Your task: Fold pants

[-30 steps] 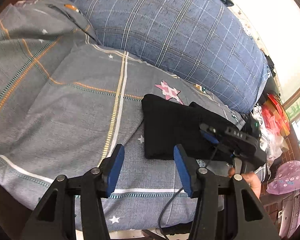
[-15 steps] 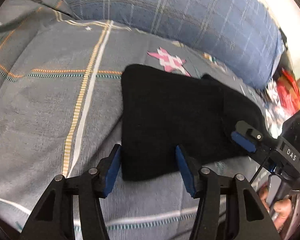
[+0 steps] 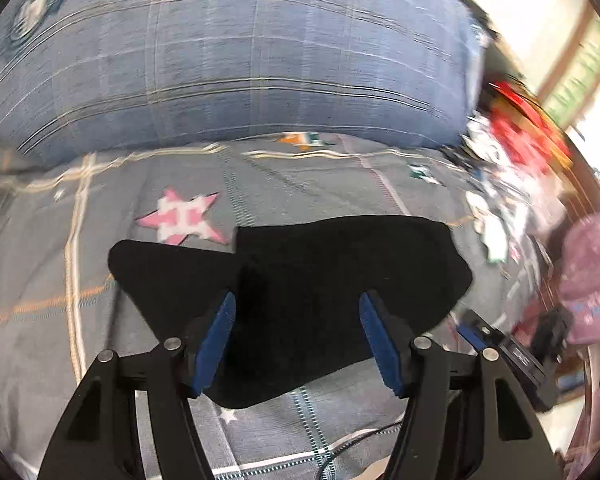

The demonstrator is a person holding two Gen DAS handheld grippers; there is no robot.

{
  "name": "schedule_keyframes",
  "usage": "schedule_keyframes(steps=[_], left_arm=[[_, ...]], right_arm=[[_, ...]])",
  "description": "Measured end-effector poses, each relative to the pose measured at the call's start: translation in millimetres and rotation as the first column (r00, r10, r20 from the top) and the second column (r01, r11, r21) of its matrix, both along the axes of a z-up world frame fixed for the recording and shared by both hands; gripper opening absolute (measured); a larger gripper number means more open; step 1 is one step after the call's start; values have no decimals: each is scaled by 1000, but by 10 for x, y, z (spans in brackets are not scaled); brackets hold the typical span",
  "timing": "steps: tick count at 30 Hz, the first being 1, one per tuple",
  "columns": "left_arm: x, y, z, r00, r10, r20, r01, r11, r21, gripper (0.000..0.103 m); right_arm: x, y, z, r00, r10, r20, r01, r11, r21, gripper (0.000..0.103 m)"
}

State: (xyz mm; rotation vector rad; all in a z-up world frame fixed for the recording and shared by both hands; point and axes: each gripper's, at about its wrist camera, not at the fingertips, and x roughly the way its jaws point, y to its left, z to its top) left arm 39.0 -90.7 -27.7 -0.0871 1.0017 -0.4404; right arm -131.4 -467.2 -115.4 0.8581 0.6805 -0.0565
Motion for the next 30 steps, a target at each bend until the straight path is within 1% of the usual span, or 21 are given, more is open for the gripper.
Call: schedule_keyframes(steps=[2,5,7,10,11,13,15,16,17,18,19,20,22,25,28,30], left_arm=[[-17,195,-93,998,62,-32,-62,998,-15,63],[-167,635,-229,985,160,-65,-162,987,-19,63],[-289,911,-374,973,198,-119,-201,979,-18,63],[-468,1199,-586,956,250,-156,-245,968,50,63],[-544,1305,-665,949,258,-184,-251,966,57,63],[-668,1464,-725,943,255,-216,-258,966,13,63],[-789,1613,-718,942,262,-211,-271,963,-12,63],[-824,1676,-705,940,276,-202,-286,958,-18,63],[-832,1698,-686,936,292,-198,-303,953,-26,63],[-831,1739,-673,931,308,-194,-322,946,-39,63],[-826,1775,-651,927,326,-188,-342,938,-58,63],[-814,1784,-640,924,335,-183,-353,933,-73,63],[-817,1776,-582,926,336,-169,-355,930,-96,63],[-858,1731,-486,936,329,-128,-343,933,-108,63],[-880,1725,-404,938,334,-92,-343,933,-111,63],[-906,1771,-362,939,336,-76,-343,932,-121,63]], right_arm=[[-30,13,-17,1000,14,9,-14,1000,5,63],[-12,119,34,997,72,36,-71,997,-14,63],[18,200,78,992,116,45,-114,993,-41,65],[92,284,55,991,128,44,-127,991,-42,68],[113,305,35,991,127,31,-126,991,-40,68],[147,393,45,990,141,15,-140,989,-42,69],[205,531,173,983,179,45,-177,983,-55,69],[250,628,241,975,214,65,-211,976,-53,69],[336,761,305,959,269,83,-267,963,-37,70],[422,887,352,942,322,92,-321,947,-26,70],[540,1059,388,916,389,95,-389,921,-22,70],[678,1250,411,888,452,89,-451,892,-29,70],[953,1610,401,851,522,51,-518,852,-77,70],[1265,2010,265,819,573,-32,-572,810,-129,70],[1473,2334,176,790,608,-81,-613,777,-144,70],[1507,2556,140,771,628,-101,-635,750,-184,71]])
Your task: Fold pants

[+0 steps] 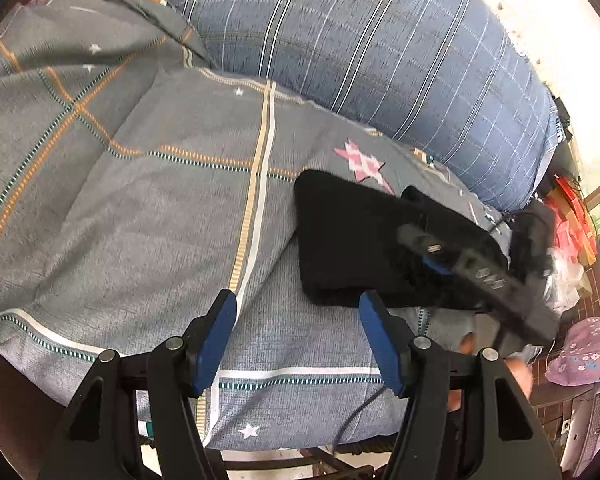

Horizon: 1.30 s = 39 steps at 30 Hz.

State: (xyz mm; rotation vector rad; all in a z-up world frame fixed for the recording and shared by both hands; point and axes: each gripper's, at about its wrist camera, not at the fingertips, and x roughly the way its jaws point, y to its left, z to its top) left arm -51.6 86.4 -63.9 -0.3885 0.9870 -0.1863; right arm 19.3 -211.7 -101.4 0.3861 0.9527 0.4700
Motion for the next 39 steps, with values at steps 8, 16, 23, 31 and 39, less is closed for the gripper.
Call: schedule_keyframes(steps=[8,16,23,31,39], left_arm=[[162,-41,135,998,-10,54,10,1000,0,63],[473,-650,123,990,-118,77,118,993,1,63],[964,-1116,-183,988,-153,35,151,986,69,63],[885,-1115,-621,981,-180,78,168,975,145,68],[628,-768,-195,988,-106,115,111,993,-36,68]], right_arm=[[-22,-40,97,999,-46,12,46,999,2,13],[-38,-664,-47,985,-164,-46,163,986,-38,18],[-93,-592,-20,984,-176,16,177,979,-102,18],[-112,-665,-36,987,-159,28,161,985,-66,28],[-399,-762,521,965,-192,181,184,981,60,63]])
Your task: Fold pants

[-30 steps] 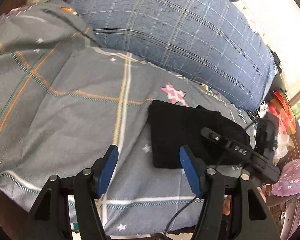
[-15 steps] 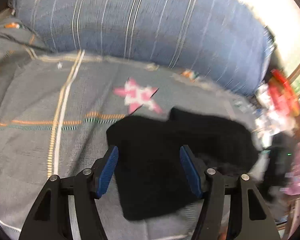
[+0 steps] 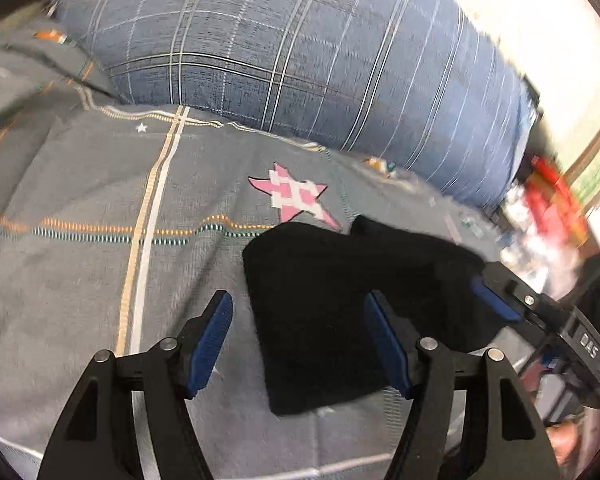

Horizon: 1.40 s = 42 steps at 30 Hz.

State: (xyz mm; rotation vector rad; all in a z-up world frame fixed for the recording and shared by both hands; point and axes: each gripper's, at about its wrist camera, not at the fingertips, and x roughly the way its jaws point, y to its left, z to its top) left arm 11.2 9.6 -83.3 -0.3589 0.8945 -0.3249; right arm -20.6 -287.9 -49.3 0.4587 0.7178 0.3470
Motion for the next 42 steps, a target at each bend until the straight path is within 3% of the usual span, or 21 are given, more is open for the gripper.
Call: schedule_keyframes(steps=[3,5,6,7,8,10,12,14,17,21,23,25,28,29,34,38,40,42], left_arm=[[26,-37,-158,998,-14,-57,10,998,-60,68],[77,-95,-384,992,-22,-125,13,997,-74,68],[97,-130,-520,988,-24,-150,14,998,-65,66],[60,-155,-505,994,-24,-103,19,999,-47,67],[47,-234,-451,995,-45,-86,47,999,15,67],[46,-303,-346,991,-71,-111,79,994,71,66],[0,-342,-34,994,-98,-37,101,991,82,66],[-14,-455,304,988,-142,60,133,983,129,67],[100,-738,593,964,-244,107,227,962,152,69],[443,-1507,678,910,-411,56,394,898,195,69],[569,-1940,656,870,-492,20,478,854,204,69],[729,-2467,578,813,-582,-22,573,791,216,69],[944,-3061,382,745,-660,-95,666,727,170,69],[1004,-3225,316,733,-670,-114,679,714,168,69],[1227,-3874,63,675,-717,-172,734,630,255,69],[1295,-4114,-109,624,-746,-234,777,560,287,69],[1289,-4241,-242,586,-756,-293,808,514,290,69],[1206,-4345,-325,570,-759,-314,813,465,351,69]], right_arm=[[225,41,-124,994,96,-45,-85,975,206,64],[442,7,-406,986,98,-132,-49,942,331,64],[507,-15,-540,981,87,-173,-22,936,351,64],[571,-44,-701,971,72,-228,15,933,359,63],[589,-99,-826,966,70,-248,36,916,399,50],[523,-244,-843,964,67,-257,61,886,459,48],[325,-421,-696,974,19,-226,81,901,426,58],[47,-647,-522,982,-68,-174,119,944,306,71],[-393,-1065,-468,959,-245,-145,268,948,173,76],[-761,-1612,-689,900,-391,-194,430,871,238,77],[-765,-1733,-786,882,-412,-226,459,860,222,77],[-751,-1783,-835,884,-413,-220,460,854,244,77],[-697,-1785,-799,892,-412,-189,446,869,212,77],[-664,-1778,-791,895,-409,-180,440,875,199,77],[-566,-1740,-768,906,-402,-137,418,900,125,77],[-517,-1669,-764,911,-404,-88,412,904,113,81],[-486,-1662,-753,911,-406,-73,412,903,120,81],[-468,-1669,-755,910,-410,-62,415,901,125,81]])
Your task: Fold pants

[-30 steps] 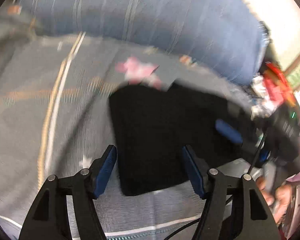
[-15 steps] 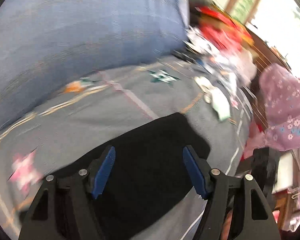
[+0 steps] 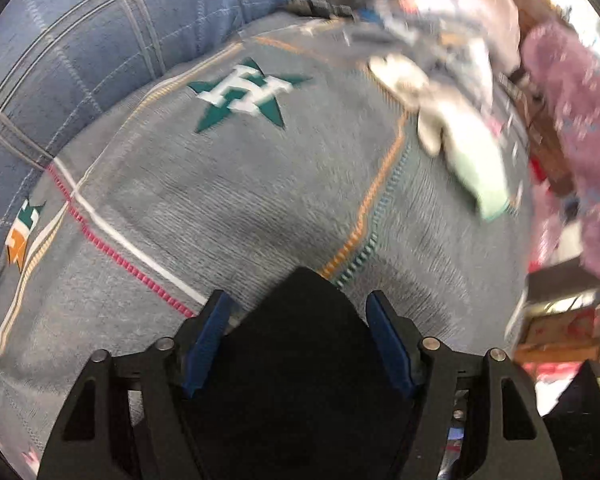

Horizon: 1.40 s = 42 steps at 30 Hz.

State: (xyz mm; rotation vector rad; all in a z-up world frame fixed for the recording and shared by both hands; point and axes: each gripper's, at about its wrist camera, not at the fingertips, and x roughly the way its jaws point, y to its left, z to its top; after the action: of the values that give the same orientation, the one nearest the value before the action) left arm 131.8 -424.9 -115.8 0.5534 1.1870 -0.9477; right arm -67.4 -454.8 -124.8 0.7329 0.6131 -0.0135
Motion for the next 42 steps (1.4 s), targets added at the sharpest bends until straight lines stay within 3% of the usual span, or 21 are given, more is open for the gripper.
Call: schedule_keyframes(steps=[1,2,3,4,5,6,12,16,20,25,28,34,37,39,42], left_arm=[[-82,-27,5,998,-31,45,30,999,25,63],[-145,-14,34,996,-52,70,50,998,32,37],[-177,3,68,995,-63,75,60,998,32,23],[-189,52,128,997,-60,58,60,998,11,21],[-199,107,198,997,-55,60,56,998,-15,19],[-209,162,267,997,-51,62,54,998,-39,17],[-267,660,815,998,34,46,-23,977,-214,16],[-297,1133,1173,994,105,22,-91,934,-345,16],[-306,1973,1433,976,213,-38,-205,860,-467,16],[-372,2940,1437,932,353,-87,-342,773,-534,16],[-387,3563,1231,877,454,-156,-459,700,-547,16],[-369,4351,687,767,565,-304,-628,563,-537,17],[-293,4515,428,724,583,-370,-681,516,-520,18],[-270,4634,327,701,584,-410,-705,483,-519,26],[-250,4730,247,677,593,-436,-728,455,-512,32]], right_arm=[[6,-1,3,1000,1,1,-1,1000,-3,80],[8,0,15,1000,0,-1,0,1000,-13,73],[-2,-5,30,1000,-5,-6,5,1000,-26,57],[-12,-17,51,1000,-11,-7,10,999,-34,48],[-25,-35,79,1000,-15,-9,15,999,-37,32],[-48,-47,116,1000,-15,-10,14,999,-35,27],[-186,134,520,998,42,47,-37,995,-94,22],[-192,449,849,987,133,85,-118,981,-154,21],[-145,939,1122,960,265,95,-236,942,-239,19],[-53,1762,1248,896,442,51,-399,849,-346,17],[56,2292,1141,847,531,-23,-494,772,-401,17],[288,2904,731,775,609,-167,-618,678,-397,17],[384,3044,578,757,616,-216,-644,649,-405,17],[425,3095,510,749,621,-234,-655,639,-404,18],[452,3121,483,739,629,-241,-663,619,-421,28]])
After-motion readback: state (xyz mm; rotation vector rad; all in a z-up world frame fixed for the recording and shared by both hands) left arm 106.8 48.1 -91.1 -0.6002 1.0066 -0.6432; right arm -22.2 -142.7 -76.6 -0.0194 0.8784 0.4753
